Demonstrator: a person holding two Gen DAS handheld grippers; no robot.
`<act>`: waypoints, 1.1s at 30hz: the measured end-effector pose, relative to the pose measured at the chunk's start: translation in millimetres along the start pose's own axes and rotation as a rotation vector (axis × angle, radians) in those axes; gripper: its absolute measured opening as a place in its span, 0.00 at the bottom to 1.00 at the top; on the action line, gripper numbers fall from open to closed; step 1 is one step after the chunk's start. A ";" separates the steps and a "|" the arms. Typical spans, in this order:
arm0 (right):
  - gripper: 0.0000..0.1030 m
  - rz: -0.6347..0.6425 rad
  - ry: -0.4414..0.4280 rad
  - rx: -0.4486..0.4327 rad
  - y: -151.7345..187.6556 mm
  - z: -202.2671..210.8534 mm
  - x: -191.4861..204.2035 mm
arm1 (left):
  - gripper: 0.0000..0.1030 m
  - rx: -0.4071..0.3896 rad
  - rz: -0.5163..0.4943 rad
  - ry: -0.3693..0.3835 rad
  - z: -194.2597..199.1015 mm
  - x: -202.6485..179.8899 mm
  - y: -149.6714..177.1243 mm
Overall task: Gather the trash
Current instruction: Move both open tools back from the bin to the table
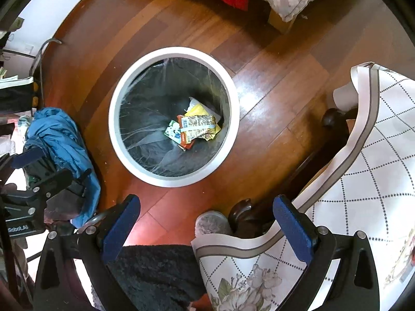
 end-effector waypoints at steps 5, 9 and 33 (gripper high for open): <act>1.00 0.008 -0.002 -0.066 7.1 30.4 1.9 | 0.99 -0.059 -0.004 -0.011 26.0 -3.7 7.6; 1.00 -0.001 -0.008 -0.130 16.0 55.9 3.4 | 0.99 -0.121 -0.006 -0.020 52.5 -7.4 13.1; 1.00 -0.139 -0.106 -0.683 139.8 277.0 -46.8 | 0.99 -0.579 -0.028 -0.091 237.3 -108.4 84.8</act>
Point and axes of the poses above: each gripper's, at about its wrist camera, not at the fingertips, and z roughly against the way its jaws point, x to its left, y to its underside, the point moved 8 cm from there along -z, roughly the way its jaws point, and after that the axes turned 9 degrees about -x, right-handed, at the moved point
